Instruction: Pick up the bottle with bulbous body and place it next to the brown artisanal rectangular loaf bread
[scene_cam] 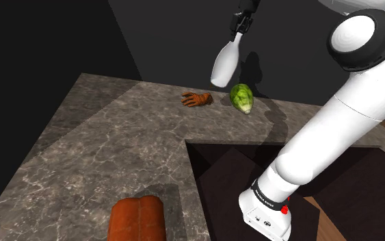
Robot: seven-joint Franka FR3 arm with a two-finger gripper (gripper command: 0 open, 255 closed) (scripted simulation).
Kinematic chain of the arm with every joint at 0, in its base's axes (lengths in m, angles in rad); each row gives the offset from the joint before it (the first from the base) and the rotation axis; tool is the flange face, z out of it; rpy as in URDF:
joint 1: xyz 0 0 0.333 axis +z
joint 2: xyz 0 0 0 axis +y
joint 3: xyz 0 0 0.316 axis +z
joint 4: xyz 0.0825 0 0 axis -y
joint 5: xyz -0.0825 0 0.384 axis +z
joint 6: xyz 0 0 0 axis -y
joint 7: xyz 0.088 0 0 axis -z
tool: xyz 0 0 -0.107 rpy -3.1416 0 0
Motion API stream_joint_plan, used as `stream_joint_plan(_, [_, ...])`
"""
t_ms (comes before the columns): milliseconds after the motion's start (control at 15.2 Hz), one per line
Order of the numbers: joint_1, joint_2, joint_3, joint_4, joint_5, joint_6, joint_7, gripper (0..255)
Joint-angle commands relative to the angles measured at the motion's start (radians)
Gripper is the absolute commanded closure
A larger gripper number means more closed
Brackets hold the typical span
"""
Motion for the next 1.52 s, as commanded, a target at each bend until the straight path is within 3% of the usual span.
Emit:
stream_joint_plan(0, [0.000, 0.013, -0.001, 0.043, 0.004, -0.030, -0.001, 255])
stream_joint_plan(660, [-0.017, 0.117, -0.017, 0.310, 0.037, -0.199, -0.023, 255])
stream_joint_plan(990, [0.062, -0.016, 0.060, 0.114, -0.001, -0.130, 0.120, 255])
stream_joint_plan(1452, [0.138, -0.127, 0.172, -0.062, -0.008, -0.064, 0.309, 255])
